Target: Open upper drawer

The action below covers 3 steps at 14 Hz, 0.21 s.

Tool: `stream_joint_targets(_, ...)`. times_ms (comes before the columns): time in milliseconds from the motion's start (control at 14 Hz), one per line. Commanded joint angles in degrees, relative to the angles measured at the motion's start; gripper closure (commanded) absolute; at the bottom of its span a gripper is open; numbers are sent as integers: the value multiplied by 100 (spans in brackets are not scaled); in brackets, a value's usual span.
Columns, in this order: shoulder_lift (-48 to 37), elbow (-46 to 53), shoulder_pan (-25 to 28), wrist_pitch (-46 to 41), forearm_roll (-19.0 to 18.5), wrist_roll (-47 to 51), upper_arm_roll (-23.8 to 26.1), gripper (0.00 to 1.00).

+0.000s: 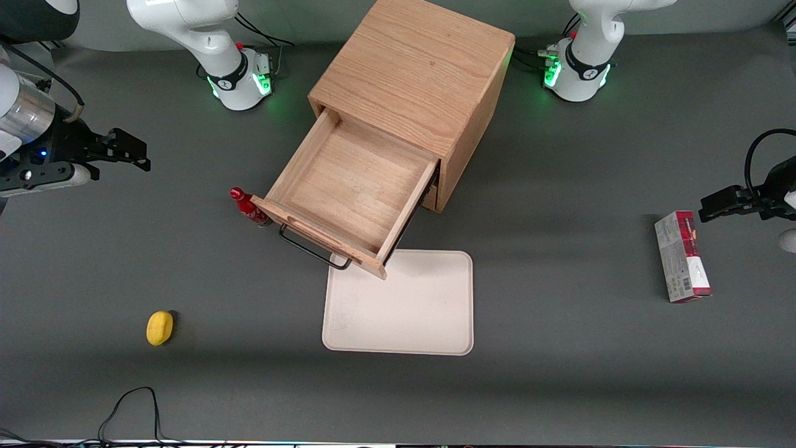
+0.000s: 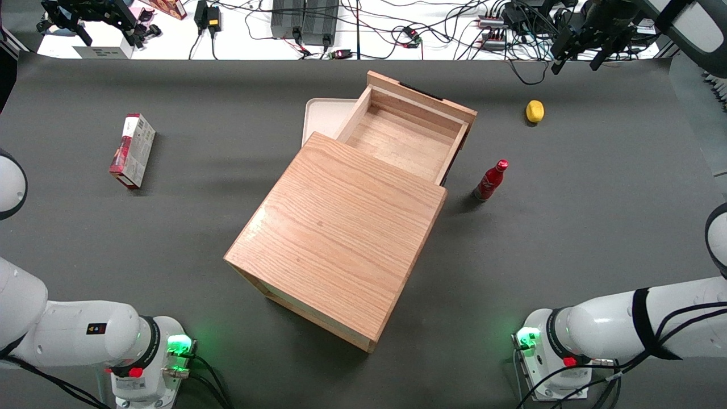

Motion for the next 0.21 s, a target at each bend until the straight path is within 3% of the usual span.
stream_joint_targets(0,-107,26,14,-149,-187,174,16,0)
stream_joint_targets(143,-98,35,-3,-175,-187,183,43,0)
